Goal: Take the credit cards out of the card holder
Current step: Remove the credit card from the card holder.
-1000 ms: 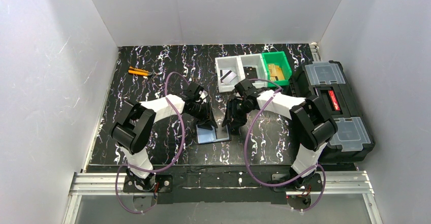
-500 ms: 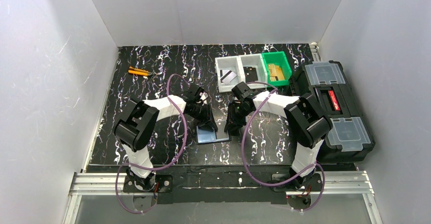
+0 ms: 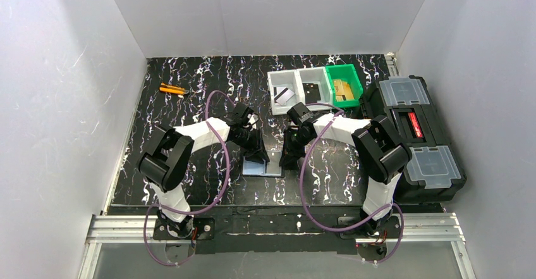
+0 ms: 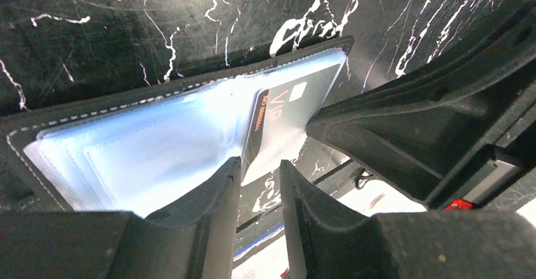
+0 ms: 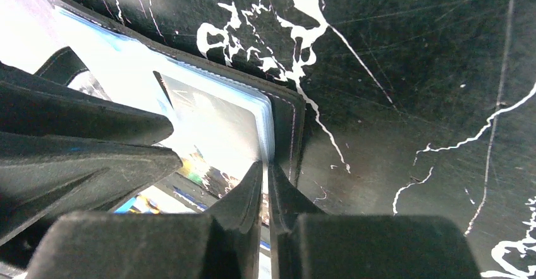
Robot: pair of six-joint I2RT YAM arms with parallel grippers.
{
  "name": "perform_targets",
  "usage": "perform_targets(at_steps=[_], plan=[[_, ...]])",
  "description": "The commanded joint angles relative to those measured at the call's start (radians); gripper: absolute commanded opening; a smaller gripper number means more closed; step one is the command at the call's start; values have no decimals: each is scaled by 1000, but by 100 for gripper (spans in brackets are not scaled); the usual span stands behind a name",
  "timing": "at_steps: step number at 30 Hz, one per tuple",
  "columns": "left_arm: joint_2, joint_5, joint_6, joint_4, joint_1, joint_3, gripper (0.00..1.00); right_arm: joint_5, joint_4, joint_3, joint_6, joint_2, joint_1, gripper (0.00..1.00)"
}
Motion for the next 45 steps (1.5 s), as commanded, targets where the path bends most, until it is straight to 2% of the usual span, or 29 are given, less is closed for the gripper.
perform_targets(at_steps=[1, 17, 31, 45], plan=[[-72, -6, 18, -54, -10, 27, 27, 49, -21, -3, -22, 31, 9, 10], [-4, -76, 55, -33, -22, -5, 25, 46, -25, 4, -16, 52, 9, 6], [41, -81, 65, -7, -22, -31, 23, 50, -43, 27, -18, 68, 9, 4], [-9, 95, 2, 55, -22, 4, 16, 65, -75, 73, -24, 77, 11, 2]])
